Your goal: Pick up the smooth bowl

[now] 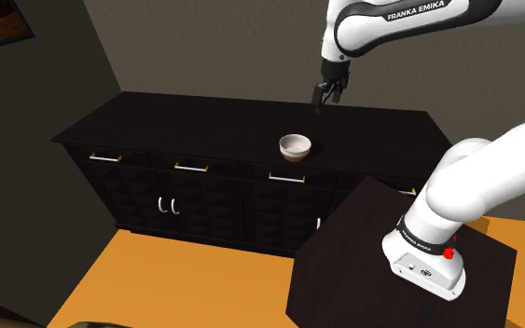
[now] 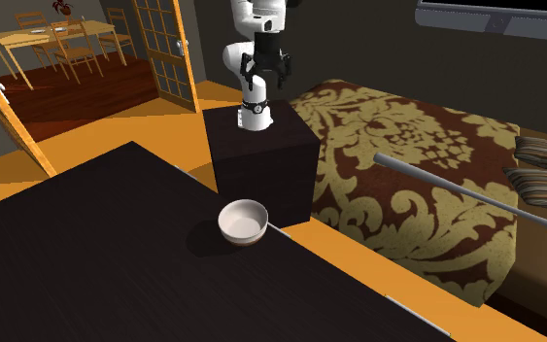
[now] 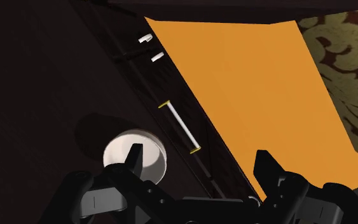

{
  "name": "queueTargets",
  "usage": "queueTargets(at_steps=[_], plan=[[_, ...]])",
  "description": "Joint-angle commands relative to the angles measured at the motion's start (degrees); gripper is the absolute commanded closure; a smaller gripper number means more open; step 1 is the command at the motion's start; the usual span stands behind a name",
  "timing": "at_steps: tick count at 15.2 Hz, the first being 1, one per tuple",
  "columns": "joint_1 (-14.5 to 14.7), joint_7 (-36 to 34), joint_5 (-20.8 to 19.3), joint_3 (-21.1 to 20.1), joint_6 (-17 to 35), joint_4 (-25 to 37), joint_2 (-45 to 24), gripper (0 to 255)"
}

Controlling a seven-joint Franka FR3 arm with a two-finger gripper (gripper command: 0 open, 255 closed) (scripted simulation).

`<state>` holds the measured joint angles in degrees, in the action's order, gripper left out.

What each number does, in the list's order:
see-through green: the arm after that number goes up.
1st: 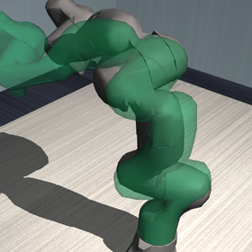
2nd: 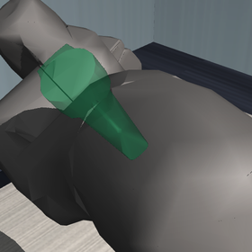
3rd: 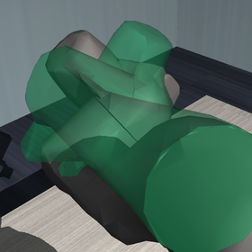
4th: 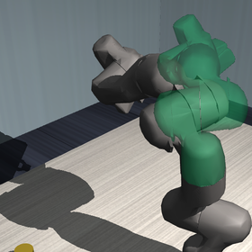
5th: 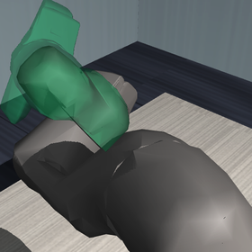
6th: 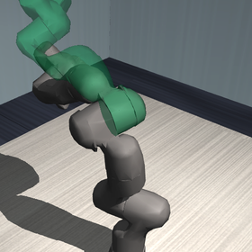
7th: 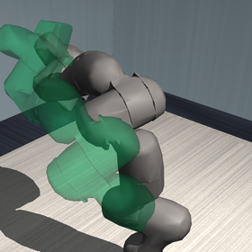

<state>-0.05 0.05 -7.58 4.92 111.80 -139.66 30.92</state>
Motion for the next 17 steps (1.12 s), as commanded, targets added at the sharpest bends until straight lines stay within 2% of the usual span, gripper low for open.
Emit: queueTargets(at_steps=[1, 9, 17], plan=[[-0.14, -0.41, -0.35, 0.23, 3.66, 0.3, -4.16, 0], [-0.75, -2.17, -1.43, 0.98, 16.02, 3.97, -21.3, 0], [-1.42, -3.61, -1.85, 1.61, 24.62, 12.49, -39.51, 0]])
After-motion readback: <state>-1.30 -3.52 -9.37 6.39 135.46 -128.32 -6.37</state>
